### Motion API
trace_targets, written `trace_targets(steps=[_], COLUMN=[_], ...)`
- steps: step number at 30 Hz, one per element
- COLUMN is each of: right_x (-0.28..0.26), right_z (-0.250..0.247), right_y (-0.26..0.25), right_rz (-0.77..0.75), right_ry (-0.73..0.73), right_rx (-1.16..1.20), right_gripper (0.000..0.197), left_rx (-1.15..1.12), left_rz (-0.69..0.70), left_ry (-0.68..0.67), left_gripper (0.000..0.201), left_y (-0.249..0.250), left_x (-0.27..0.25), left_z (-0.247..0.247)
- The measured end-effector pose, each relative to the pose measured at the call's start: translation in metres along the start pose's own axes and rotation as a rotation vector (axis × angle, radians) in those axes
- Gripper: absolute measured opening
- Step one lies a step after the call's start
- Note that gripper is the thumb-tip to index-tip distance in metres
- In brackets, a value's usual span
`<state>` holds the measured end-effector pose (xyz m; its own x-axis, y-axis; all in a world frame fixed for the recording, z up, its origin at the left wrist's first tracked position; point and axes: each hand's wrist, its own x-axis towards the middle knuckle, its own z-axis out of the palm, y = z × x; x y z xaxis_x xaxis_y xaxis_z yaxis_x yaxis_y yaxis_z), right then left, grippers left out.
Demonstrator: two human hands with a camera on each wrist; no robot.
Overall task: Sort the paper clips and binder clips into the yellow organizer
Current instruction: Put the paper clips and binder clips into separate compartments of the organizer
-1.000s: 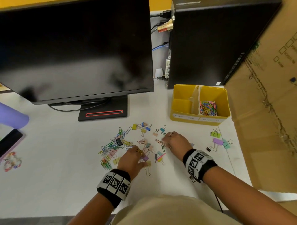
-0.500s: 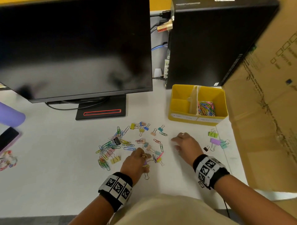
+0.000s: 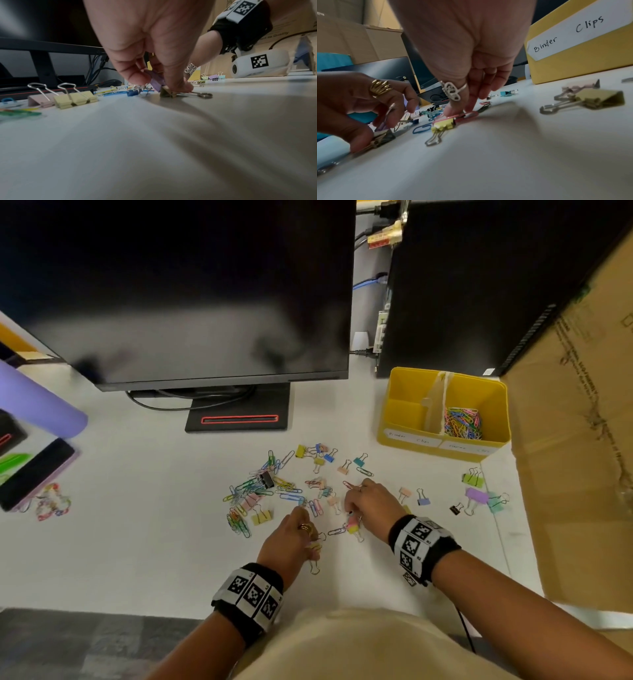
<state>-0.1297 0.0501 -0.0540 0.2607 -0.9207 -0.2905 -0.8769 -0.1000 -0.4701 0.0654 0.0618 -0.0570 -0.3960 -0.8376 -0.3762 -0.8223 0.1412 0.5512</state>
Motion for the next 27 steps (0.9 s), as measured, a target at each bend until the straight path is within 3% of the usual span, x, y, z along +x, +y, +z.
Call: trace_targets(steps=[4, 6, 9, 13, 16, 20, 22, 24, 27], right_x=[-0.009, -0.024, -0.046, -0.061, -0.071, -0.082, -0.081, -0.076, -0.065], right_z=[-0.002, -0.002, 0.009, 0.015, 0.009, 0.001, 0.0, -0.003, -0.009], right_y=[0.001, 0.001, 0.005, 0.017, 0.03, 0.055, 0.06, 0.055, 0.034], right_rz=[-0.005, -0.033, -0.049, -0.072, -0.02, 0.215, 0.283, 0.286, 0.256], right_ry=[0.126, 0.07, -0.085, -0.041, -0.006, 0.123, 0.107, 0.109, 0.183], right_rx=[0.256, 0.284, 0.025, -0.26, -0.342, -0.323, -0.315, -0.348, -0.245], right_gripper=[0.02, 0.029, 0.054, 0.063, 0.061, 0.052, 0.042, 0.028, 0.022], left_rx=[0.213, 0.267, 0.249, 0.029, -0.091, -0.142, -0.163, -0.204, -0.215], left_rz=[0.073, 0.092, 0.102, 0.114, 0.146, 0.155, 0.118, 0.068, 0.064], left_ry=[-0.034, -0.034, -0.01, 0.023, 0.043, 0.087, 0.162, 0.214, 0.211], left_gripper=[0.024, 0.02, 0.017, 0.007, 0.006, 0.018, 0.02, 0.023, 0.017], left_y=[-0.002, -0.004, -0.007, -0.008, -0.013, -0.027, -0.036, -0.047, -0.059], left_x=[-0.003, -0.005, -0.007, -0.005, -0.004, -0.003, -0.005, -0.008, -0.013], left_z=[-0.003, -0.003, -0.001, -0.004, -0.007, -0.013, -0.018, -0.023, -0.028])
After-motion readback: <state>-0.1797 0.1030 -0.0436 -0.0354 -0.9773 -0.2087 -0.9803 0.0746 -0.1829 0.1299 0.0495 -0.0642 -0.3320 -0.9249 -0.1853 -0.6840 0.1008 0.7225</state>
